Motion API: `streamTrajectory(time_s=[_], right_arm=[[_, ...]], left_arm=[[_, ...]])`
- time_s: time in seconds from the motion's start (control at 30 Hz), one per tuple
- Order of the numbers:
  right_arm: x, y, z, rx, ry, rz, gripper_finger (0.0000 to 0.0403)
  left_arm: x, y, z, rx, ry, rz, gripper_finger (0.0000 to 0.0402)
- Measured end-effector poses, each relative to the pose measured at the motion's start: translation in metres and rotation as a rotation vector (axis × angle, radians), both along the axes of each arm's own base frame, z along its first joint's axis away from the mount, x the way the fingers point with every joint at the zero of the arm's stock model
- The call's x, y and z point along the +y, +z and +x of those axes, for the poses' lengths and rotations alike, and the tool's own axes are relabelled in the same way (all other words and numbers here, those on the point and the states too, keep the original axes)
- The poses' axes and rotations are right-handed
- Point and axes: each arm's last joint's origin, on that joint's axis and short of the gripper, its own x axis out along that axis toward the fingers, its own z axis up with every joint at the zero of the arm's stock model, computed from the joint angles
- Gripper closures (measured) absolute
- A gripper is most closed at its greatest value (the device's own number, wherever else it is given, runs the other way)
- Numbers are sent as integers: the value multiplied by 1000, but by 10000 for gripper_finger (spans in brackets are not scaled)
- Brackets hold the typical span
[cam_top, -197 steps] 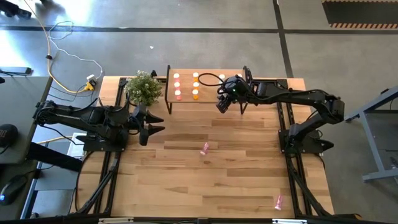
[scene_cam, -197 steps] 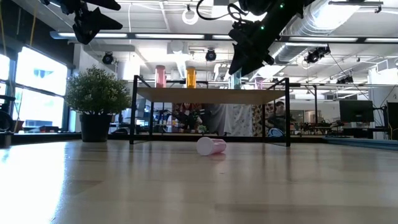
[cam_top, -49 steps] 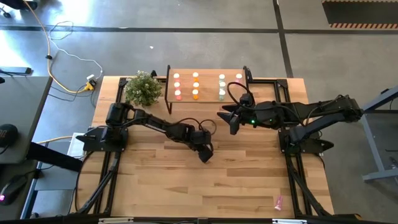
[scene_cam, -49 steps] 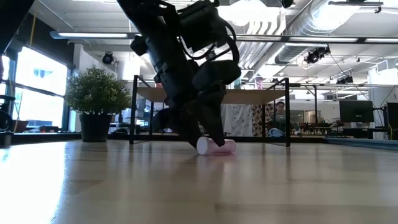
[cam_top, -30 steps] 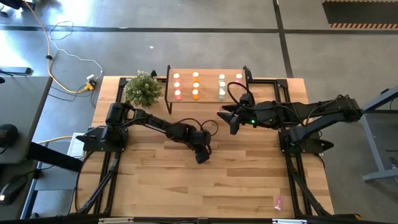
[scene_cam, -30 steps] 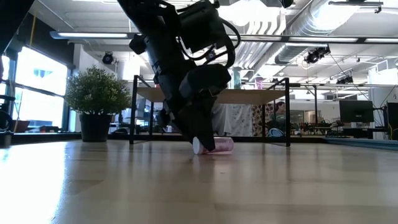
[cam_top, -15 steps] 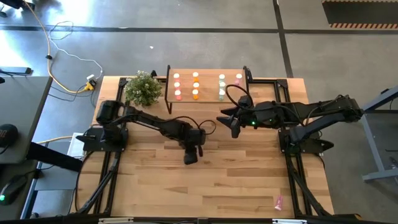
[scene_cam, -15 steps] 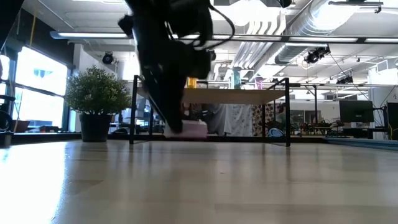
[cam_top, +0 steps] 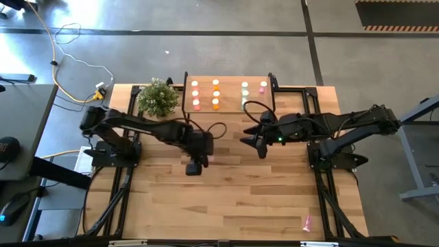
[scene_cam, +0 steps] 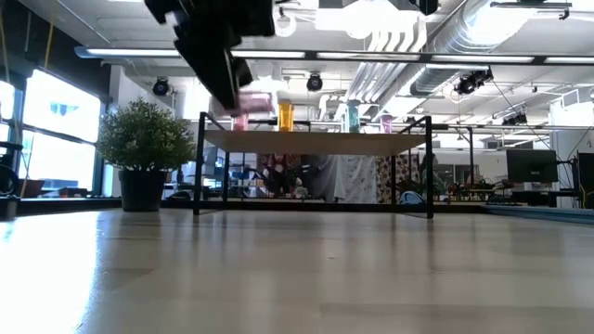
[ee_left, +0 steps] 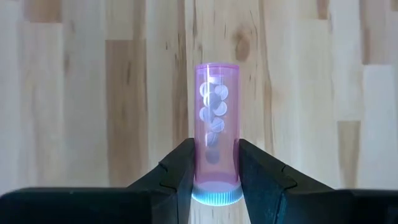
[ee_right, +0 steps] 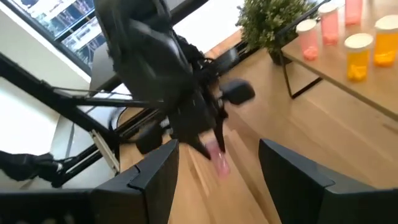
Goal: Pick and place medicine bottles onto shelf by color
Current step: Put the top violet pill bottle on the shelf aligned with the other violet pill bottle
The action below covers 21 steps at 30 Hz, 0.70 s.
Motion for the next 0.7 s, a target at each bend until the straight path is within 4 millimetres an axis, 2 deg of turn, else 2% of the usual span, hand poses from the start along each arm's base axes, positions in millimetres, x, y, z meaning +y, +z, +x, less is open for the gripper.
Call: streamTrajectory(time_s=[0.23, 0.33, 0.53, 0.7], right_arm=[[1, -6, 7, 26, 19, 5, 189], [1, -9, 14, 18, 53, -58, 189], [1, -8, 40, -114, 158, -188, 190], [-10, -19, 58, -116, 157, -205, 189]], left_arm=[[-1, 31, -23, -53, -8, 6, 303], [-1, 38, -28, -71, -7, 6, 303], [-1, 43, -34, -66, -8, 7, 302], [-3, 40, -39, -7, -16, 5, 302]])
